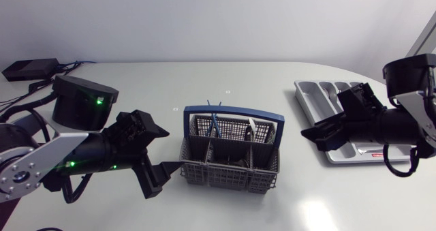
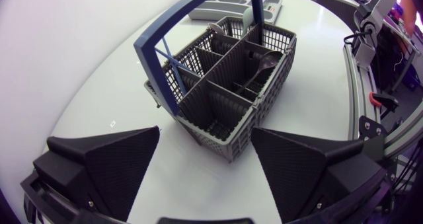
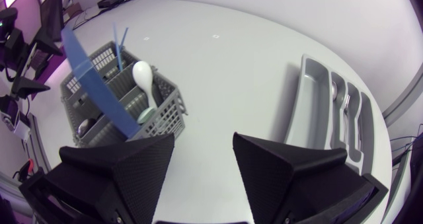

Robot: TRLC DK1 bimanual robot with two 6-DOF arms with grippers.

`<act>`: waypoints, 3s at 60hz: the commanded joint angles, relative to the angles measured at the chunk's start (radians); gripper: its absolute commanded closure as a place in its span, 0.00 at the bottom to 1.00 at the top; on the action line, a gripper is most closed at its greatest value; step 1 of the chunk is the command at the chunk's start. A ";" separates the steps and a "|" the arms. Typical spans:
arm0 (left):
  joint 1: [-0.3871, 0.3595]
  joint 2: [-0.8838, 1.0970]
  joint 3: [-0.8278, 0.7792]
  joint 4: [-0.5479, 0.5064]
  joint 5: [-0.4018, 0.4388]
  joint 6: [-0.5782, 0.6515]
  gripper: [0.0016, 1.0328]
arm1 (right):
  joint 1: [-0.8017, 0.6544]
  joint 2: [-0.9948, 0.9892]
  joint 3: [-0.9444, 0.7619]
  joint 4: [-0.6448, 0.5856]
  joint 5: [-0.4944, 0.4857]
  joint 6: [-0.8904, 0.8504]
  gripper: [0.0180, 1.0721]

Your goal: Unload the cutlery basket into the drawer organizer.

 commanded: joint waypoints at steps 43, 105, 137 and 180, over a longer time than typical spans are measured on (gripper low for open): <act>-0.083 0.163 -0.053 0.141 -0.087 0.028 0.07 | 0.250 0.216 0.052 0.126 0.096 0.109 0.37; -0.086 0.066 0.017 0.086 -0.159 0.091 0.07 | 0.537 0.065 0.176 -0.141 0.253 0.264 0.38; -0.112 0.059 0.009 0.070 -0.166 0.079 0.07 | 0.672 0.306 0.302 -0.139 0.354 0.290 0.69; -0.116 0.076 0.005 0.081 -0.166 0.081 0.07 | 0.686 0.424 0.345 -0.170 0.408 0.299 0.79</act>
